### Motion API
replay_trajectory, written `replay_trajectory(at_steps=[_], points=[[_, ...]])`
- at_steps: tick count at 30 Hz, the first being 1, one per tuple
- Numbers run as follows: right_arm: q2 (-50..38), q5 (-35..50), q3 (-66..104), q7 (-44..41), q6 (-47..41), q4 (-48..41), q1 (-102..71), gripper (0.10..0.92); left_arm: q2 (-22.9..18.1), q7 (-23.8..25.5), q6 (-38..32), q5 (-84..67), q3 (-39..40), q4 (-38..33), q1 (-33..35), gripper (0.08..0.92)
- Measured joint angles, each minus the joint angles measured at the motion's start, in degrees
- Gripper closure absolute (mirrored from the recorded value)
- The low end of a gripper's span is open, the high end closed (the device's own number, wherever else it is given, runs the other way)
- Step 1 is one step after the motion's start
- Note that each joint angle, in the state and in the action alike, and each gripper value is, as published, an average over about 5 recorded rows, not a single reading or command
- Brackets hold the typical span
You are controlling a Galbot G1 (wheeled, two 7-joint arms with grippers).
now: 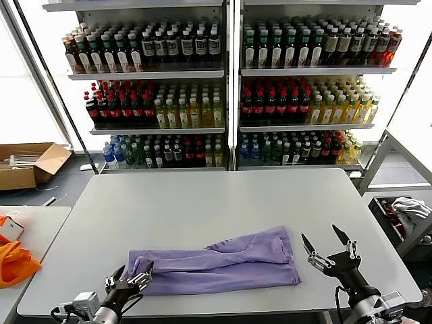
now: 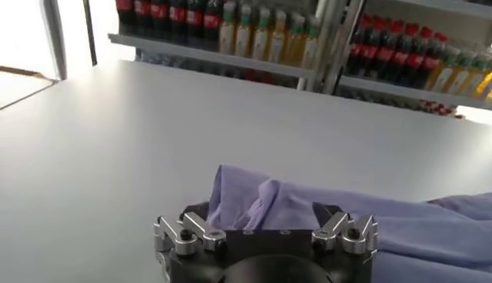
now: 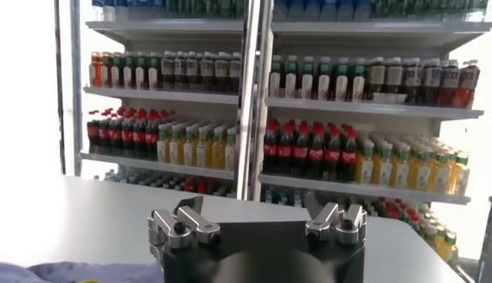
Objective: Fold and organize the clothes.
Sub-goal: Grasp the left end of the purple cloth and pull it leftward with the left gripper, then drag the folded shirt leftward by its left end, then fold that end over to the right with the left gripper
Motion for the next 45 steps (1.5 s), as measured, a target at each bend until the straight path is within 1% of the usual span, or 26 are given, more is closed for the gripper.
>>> replay_trajectory(at_steps=[2, 6, 11, 19, 24, 27, 31, 34, 40, 45], points=[[0.05, 0.02, 0.09, -0.16, 0.09, 0.41, -0.19, 0.203, -0.48, -0.99, -0.18, -0.26, 0.28, 0.54, -0.16, 0.237], [0.14, 0.12, 0.08, -0.24, 0.11, 1.18, -0.27, 0.203, -1.16, -2.10, -0.59, -0.74, 0.70, 1.12, -0.32, 0.354], [0.17, 0.36, 0.01, -0.18, -0.13, 2.05, -0.24, 0.203, -1.93, -2.28, -1.12, -1.06, 1.31, 1.76, -0.30, 0.492], [0.37, 0.83, -0.04, 0.08, -0.66, 2.66, 0.02, 0.203, -2.62, -1.42, -1.95, -1.32, 1.77, 2.30, -0.36, 0.726], [0.46, 1.00, -0.39, 0.17, -1.03, 2.52, 0.60, 0.203, -2.02, 0.77, -2.27, -1.62, 1.23, 1.91, 0.09, 0.860], [0.25, 1.29, -0.31, 0.35, -1.19, 2.25, 1.02, 0.203, -1.43, 2.47, -2.20, -1.83, 0.48, 1.53, 0.15, 0.887], [0.04, 1.84, 0.15, 0.50, -1.22, 1.79, 1.77, 0.203, -0.01, 4.99, -2.15, -2.20, -1.67, 1.43, -0.34, 0.888], [0.29, 2.13, 0.22, 0.52, -1.21, 1.45, 2.36, 0.203, 1.95, 7.30, -2.14, -2.58, -4.38, 1.90, -0.95, 0.888], [0.48, 2.04, -0.58, 0.53, -0.98, 0.63, 2.86, 0.203, 8.05, 12.01, -2.12, -3.64, -11.44, 4.96, -2.28, 0.888], [0.47, 2.38, -0.89, 0.68, -0.81, 0.44, 3.50, 0.203, 13.99, 14.40, -2.67, -4.45, -17.51, 8.17, -2.91, 0.888]])
